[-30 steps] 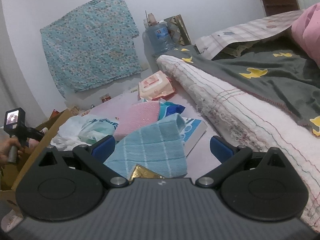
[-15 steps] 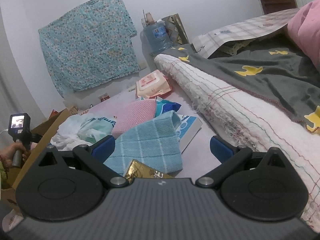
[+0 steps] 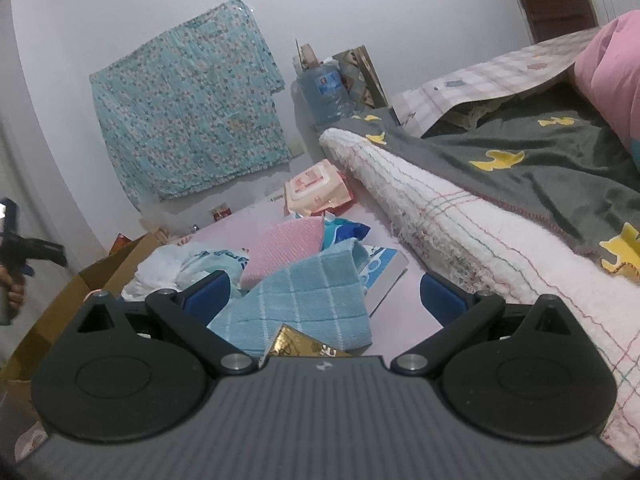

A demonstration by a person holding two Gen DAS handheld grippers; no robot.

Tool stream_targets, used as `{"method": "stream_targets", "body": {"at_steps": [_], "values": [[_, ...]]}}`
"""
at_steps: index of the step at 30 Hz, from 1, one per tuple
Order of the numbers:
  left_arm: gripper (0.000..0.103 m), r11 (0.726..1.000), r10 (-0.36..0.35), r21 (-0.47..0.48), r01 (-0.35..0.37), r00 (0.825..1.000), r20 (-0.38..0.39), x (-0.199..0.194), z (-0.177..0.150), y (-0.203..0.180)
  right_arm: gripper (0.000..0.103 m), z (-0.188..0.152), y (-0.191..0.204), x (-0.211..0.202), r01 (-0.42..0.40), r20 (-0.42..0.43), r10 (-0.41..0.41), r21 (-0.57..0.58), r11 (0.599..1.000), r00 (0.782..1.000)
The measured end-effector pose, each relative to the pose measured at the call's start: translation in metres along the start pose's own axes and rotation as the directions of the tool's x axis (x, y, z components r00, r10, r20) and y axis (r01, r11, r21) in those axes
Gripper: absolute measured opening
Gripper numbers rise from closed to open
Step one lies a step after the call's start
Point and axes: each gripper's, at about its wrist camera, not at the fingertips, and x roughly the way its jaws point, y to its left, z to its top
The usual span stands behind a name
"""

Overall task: Organize soft objects
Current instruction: 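Carry the pink plush toy into the cardboard box and open the left gripper, then grasp the orange-striped cloth bundle with the left gripper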

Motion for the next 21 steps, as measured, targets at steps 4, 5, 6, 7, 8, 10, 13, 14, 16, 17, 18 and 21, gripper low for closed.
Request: {"method": "stream_targets", "body": {"at_steps": [4,5,6,7,8,10,13,14,16,17,18,21], "values": [[0.094,1.0,-0.009,-0.016,0.01,0.995,0.095,-0.058,-0.002,0.019,0.102,-0.003,-0.001,-0.006,-0.018,0.0,0.018,0.011,1.0,1.0],[0.094,1.0,-0.017,-0.02,0.019,0.993,0.117,-0.073,-0.007,0.023,0.102,-0.004,0.0,-0.007,-0.022,0.0,0.022,0.012,1.0,1.0],[0.094,0.999,-0.026,-0.02,0.028,0.991,0.13,-0.085,-0.01,0.025,0.102,-0.005,0.0,-0.009,-0.025,0.001,0.025,0.011,1.0,1.0],[0.094,0.999,-0.041,-0.013,0.043,0.99,0.139,-0.098,-0.015,0.026,0.102,-0.005,0.001,-0.011,-0.028,0.004,0.028,0.011,1.0,1.0],[0.094,0.998,-0.066,0.0,0.066,0.987,0.143,-0.111,-0.022,0.025,0.102,-0.006,0.002,-0.013,-0.031,0.005,0.031,0.01,0.999,1.0],[0.094,0.993,-0.119,0.026,0.117,0.983,0.137,-0.133,-0.038,0.02,0.102,-0.007,0.002,-0.016,-0.034,0.008,0.034,0.01,0.999,0.999],[0.094,0.966,-0.256,0.039,0.254,0.963,0.085,-0.159,-0.067,0.012,0.102,-0.007,0.003,-0.022,-0.04,0.015,0.04,0.006,0.999,0.999],[0.094,0.951,-0.31,0.037,0.308,0.948,0.076,-0.166,-0.076,0.009,0.102,-0.007,0.004,-0.024,-0.041,0.017,0.041,0.003,0.999,0.999],[0.094,0.915,-0.402,0.035,0.401,0.914,0.054,-0.177,-0.096,-0.002,0.102,-0.007,0.003,-0.027,-0.043,0.019,0.043,0.004,0.999,0.999],[0.094,0.894,-0.447,0.043,0.446,0.894,0.035,-0.182,-0.106,-0.01,0.102,-0.007,0.003,-0.029,-0.047,0.017,0.047,0.008,0.999,0.999],[0.094,0.874,-0.484,0.048,0.483,0.875,0.017,-0.185,-0.115,-0.018,0.102,-0.008,0.002,-0.03,-0.053,0.012,0.052,0.015,0.999,0.999],[0.094,0.789,-0.606,0.078,0.609,0.793,-0.058,-0.189,-0.14,-0.049,0.1,-0.01,0.001,-0.031,-0.068,-0.006,0.069,0.025,0.997,0.998]]}}
